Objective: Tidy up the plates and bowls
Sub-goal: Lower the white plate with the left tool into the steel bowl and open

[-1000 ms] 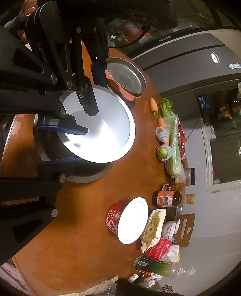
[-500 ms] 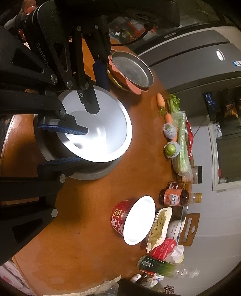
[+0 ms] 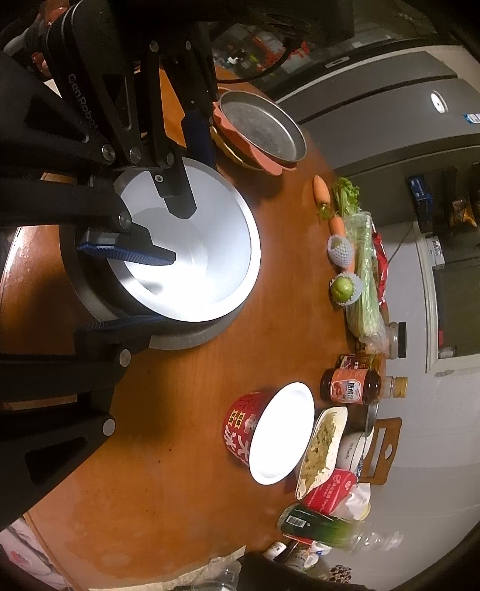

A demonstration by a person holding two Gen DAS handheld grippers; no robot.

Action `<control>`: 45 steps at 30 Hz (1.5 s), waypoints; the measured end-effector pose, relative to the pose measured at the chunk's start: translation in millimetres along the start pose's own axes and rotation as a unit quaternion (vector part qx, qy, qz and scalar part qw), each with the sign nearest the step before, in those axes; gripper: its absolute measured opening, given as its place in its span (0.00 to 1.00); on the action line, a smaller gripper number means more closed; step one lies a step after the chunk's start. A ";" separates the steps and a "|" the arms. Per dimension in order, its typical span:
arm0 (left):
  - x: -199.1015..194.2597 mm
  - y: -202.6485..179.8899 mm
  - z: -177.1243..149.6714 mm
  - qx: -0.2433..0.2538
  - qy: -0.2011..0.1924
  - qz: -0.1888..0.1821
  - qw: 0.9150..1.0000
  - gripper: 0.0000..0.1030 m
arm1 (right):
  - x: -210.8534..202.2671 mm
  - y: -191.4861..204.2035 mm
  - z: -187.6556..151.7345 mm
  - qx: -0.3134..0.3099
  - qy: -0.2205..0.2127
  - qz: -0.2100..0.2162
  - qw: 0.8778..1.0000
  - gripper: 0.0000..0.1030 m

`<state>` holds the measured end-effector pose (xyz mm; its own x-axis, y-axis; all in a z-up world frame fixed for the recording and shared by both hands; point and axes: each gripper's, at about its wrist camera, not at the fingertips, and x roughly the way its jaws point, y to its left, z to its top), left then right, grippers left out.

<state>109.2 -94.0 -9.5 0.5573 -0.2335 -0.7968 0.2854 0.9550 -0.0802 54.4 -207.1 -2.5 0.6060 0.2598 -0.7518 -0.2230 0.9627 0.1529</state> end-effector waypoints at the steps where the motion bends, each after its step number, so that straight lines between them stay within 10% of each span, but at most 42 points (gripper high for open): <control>1: -0.6 1.1 -0.5 -0.001 0.000 -0.001 1.000 0.38 | -0.3 0.3 -0.1 0.000 -0.001 0.000 1.000 0.28; 45: -8.6 -8.2 29.1 0.004 -0.048 0.009 0.999 0.55 | -13.8 -48.1 13.6 0.064 -0.054 0.003 0.996 0.46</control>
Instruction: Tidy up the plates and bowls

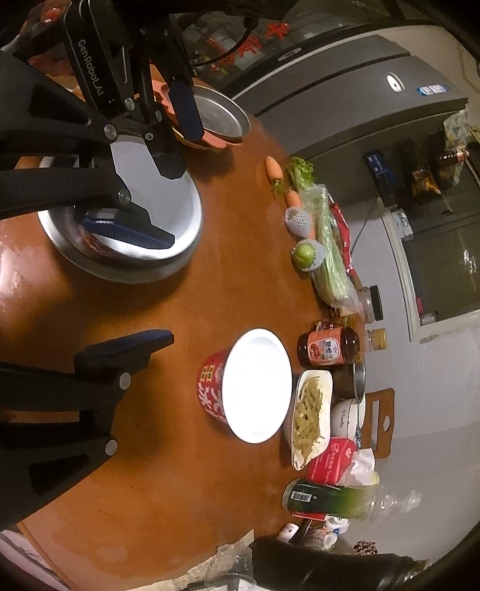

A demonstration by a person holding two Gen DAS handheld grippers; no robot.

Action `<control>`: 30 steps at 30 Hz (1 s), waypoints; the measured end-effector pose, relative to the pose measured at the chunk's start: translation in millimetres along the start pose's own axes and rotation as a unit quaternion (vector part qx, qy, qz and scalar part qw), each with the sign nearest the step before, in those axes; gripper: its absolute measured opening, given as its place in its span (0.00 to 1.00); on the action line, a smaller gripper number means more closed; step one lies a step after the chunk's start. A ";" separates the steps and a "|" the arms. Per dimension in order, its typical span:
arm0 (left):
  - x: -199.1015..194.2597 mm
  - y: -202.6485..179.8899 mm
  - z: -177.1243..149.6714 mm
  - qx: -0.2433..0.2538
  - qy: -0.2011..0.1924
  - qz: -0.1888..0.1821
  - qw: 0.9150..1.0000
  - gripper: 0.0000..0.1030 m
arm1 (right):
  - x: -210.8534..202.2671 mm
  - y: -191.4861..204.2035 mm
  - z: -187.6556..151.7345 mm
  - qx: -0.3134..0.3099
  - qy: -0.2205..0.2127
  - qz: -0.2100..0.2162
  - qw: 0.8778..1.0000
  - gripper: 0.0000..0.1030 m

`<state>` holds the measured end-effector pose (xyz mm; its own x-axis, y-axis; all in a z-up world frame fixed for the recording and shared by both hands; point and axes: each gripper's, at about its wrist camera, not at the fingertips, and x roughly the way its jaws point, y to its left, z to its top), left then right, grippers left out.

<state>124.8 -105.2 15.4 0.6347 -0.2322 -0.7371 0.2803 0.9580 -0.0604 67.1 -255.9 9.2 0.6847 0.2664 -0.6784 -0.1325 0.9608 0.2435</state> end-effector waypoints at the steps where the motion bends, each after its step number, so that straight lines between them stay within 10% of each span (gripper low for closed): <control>1: 1.9 -1.2 2.2 0.000 0.001 -0.001 1.000 0.56 | 0.6 -1.6 1.7 0.001 -0.001 -0.001 1.000 0.46; 30: 29.1 -39.7 72.6 0.012 -0.002 -0.028 1.000 0.64 | 1.8 -68.4 53.2 0.048 -0.019 -0.045 0.998 0.54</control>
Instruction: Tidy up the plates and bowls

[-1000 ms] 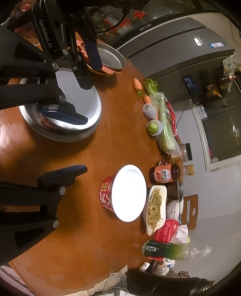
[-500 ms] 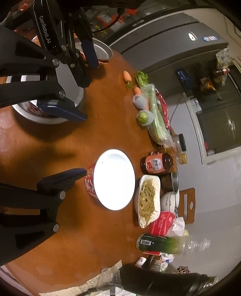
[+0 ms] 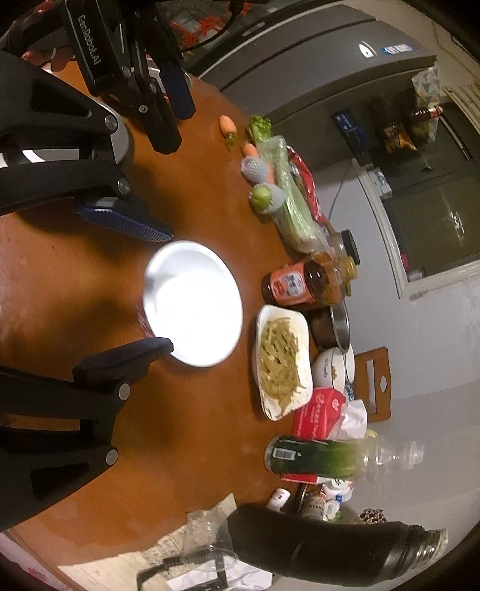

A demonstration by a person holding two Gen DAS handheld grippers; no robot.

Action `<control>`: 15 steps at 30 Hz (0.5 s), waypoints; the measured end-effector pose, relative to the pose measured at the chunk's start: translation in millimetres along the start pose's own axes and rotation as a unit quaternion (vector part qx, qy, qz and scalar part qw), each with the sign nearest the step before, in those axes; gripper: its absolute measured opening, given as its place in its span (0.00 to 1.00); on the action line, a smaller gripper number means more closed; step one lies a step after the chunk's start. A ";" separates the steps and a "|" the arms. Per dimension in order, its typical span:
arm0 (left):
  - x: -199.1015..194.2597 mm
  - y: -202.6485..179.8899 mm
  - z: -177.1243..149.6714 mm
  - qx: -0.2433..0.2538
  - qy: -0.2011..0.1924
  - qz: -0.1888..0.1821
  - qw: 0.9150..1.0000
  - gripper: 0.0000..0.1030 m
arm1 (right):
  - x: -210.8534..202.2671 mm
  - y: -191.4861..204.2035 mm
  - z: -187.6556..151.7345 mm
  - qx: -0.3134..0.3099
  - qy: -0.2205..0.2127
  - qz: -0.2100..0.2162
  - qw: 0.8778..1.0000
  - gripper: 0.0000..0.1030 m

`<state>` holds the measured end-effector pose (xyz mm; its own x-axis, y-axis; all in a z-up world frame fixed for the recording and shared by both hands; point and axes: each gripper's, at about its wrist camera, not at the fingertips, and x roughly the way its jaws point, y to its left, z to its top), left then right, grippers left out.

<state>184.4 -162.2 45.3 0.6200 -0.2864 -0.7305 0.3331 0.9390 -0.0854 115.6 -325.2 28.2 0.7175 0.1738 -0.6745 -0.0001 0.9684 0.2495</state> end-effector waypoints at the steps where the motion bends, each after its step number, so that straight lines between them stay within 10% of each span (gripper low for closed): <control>1: 1.9 -1.3 1.3 0.001 0.001 -0.001 1.000 0.64 | 1.2 -3.6 2.6 0.002 0.001 -0.003 1.000 0.54; 15: 43.4 -28.6 24.8 0.016 0.036 -0.009 0.999 0.64 | 32.7 -38.3 17.1 0.013 0.035 -0.014 0.999 0.54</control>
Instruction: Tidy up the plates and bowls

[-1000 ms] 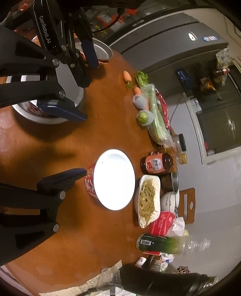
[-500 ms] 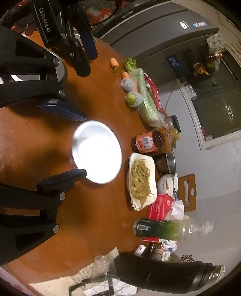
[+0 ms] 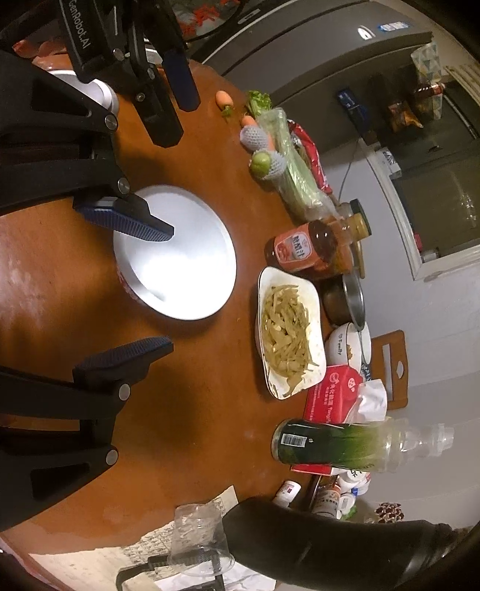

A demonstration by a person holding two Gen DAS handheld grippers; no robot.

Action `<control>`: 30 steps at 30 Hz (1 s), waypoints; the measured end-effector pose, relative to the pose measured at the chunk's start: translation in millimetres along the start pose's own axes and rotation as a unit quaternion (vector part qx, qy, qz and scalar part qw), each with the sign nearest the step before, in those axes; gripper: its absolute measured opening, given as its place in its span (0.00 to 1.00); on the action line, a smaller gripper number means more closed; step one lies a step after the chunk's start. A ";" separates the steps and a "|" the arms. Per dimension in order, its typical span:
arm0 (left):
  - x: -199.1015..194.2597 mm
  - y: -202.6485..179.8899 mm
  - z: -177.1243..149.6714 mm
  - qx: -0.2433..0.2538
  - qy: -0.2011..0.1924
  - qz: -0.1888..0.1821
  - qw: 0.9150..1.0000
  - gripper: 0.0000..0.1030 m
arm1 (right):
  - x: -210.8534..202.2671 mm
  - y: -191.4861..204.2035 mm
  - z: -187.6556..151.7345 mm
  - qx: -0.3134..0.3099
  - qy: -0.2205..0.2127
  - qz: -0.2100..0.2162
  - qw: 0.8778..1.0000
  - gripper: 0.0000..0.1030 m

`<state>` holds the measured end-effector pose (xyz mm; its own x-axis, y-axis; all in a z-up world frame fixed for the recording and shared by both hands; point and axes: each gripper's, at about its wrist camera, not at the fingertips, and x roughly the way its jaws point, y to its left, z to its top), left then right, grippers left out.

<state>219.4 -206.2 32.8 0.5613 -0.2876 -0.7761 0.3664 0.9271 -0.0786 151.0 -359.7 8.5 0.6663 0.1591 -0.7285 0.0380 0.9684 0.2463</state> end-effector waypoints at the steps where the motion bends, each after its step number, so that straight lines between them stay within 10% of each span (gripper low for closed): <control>1: 3.9 -1.9 1.2 0.001 0.004 0.001 1.000 0.64 | 2.2 -1.7 0.6 0.001 0.002 0.001 1.000 0.54; 20: 42.6 0.2 7.0 -0.016 0.055 0.004 0.998 0.64 | 32.9 -10.5 3.0 -0.013 0.037 0.015 0.999 0.54; 30: 52.1 12.3 4.5 -0.038 0.078 0.004 0.996 0.64 | 39.5 5.1 0.9 -0.054 0.035 0.019 0.998 0.38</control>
<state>256.5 -210.9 -5.7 0.4404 -0.2442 -0.8640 0.3021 0.9465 -0.1135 178.2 -348.7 -18.5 0.6118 0.2058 -0.7638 -0.0700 0.9759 0.2068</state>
